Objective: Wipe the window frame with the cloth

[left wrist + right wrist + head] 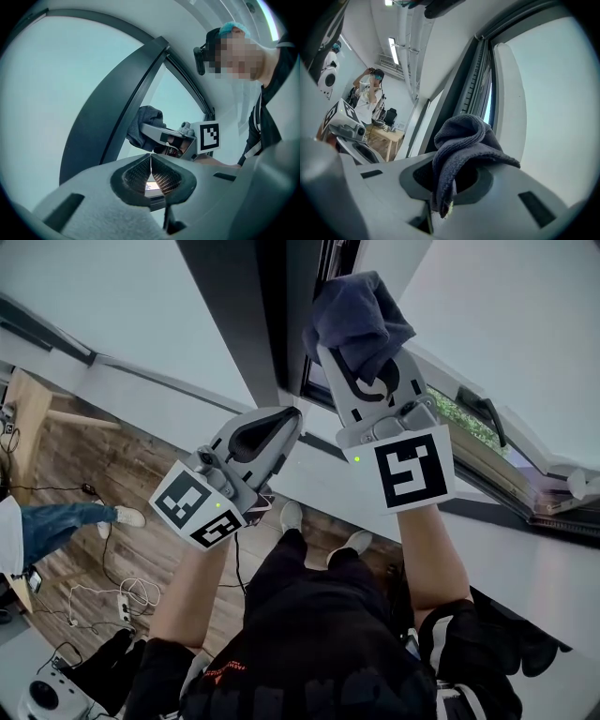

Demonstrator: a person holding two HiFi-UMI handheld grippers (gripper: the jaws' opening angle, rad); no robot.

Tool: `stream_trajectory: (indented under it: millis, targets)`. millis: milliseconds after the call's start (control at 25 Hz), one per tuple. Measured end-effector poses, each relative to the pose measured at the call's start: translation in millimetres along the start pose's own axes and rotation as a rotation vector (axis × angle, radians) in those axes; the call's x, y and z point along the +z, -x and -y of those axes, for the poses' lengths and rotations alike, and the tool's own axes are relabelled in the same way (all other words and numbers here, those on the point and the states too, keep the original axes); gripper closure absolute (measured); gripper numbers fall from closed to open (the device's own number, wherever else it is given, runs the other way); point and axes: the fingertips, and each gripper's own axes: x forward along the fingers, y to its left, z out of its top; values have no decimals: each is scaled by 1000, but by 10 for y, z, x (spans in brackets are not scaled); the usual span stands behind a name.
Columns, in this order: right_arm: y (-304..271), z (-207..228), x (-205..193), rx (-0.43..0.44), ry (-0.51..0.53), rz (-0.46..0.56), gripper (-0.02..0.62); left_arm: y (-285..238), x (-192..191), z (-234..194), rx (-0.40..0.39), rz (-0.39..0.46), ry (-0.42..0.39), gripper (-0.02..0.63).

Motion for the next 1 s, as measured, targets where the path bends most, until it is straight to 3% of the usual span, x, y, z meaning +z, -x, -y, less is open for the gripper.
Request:
stream_trajectory:
  millis: [1000]
  targets:
    - [-88, -366, -822, 39, -96, -114, 541, 67, -495, -104, 7, -63, 70, 584]
